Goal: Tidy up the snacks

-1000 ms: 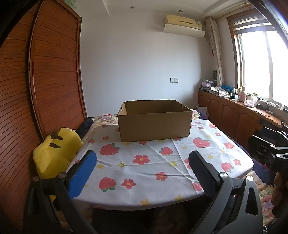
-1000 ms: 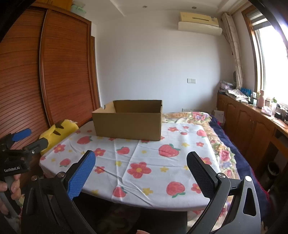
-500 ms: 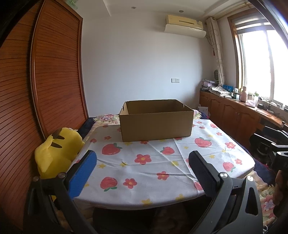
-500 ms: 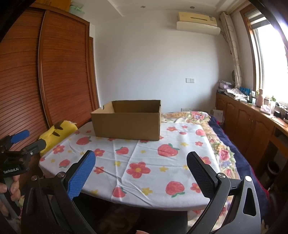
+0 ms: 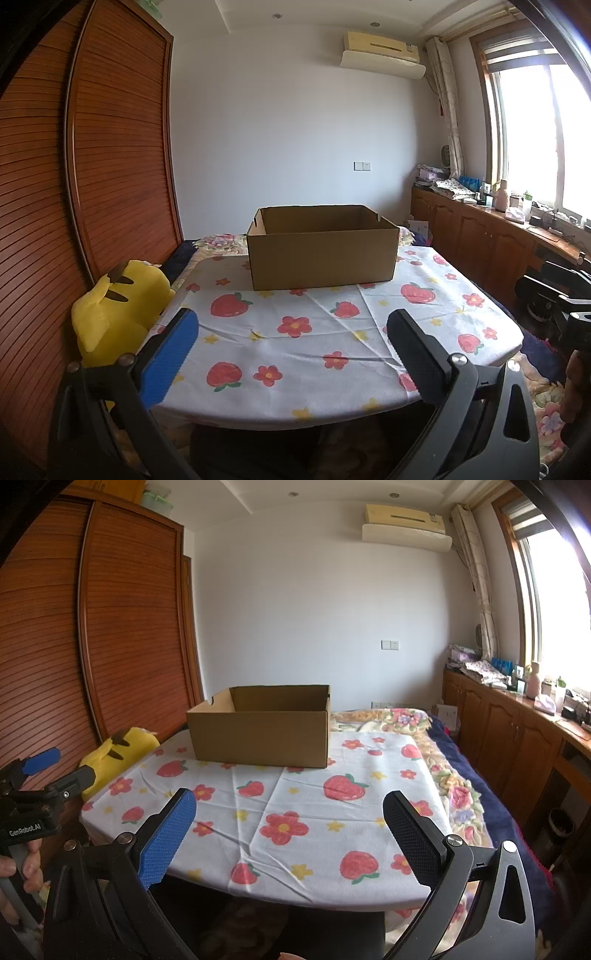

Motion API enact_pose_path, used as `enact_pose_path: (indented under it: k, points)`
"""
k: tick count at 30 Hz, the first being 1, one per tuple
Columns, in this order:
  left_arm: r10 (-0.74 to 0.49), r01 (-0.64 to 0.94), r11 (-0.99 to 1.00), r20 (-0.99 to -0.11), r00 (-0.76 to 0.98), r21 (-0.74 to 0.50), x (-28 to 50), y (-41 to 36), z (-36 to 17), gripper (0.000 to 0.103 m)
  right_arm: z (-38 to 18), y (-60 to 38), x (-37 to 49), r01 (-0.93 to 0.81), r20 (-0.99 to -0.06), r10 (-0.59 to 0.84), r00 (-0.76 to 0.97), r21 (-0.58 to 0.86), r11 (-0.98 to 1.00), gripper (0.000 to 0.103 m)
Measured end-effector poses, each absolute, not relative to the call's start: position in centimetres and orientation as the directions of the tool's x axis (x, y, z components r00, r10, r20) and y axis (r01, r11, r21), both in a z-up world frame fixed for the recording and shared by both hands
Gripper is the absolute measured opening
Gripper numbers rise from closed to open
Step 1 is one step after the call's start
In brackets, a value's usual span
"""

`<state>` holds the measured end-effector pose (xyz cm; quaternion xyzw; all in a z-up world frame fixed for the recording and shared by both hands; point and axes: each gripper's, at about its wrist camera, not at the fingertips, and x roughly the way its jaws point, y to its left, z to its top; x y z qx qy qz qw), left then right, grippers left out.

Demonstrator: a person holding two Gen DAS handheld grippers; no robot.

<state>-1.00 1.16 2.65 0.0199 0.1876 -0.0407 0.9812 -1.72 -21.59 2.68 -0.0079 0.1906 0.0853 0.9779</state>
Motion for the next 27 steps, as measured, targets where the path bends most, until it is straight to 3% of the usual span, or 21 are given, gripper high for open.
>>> enact_pose_path:
  k: [27]
  points:
    - [-0.076, 0.089, 0.996, -0.36, 0.93, 0.018, -1.23, 1.12, 3.05, 0.103, 2.72, -21.57, -1.71, -0.17, -0.374, 0.164, 0.913, 0.017, 0.985, 0.103]
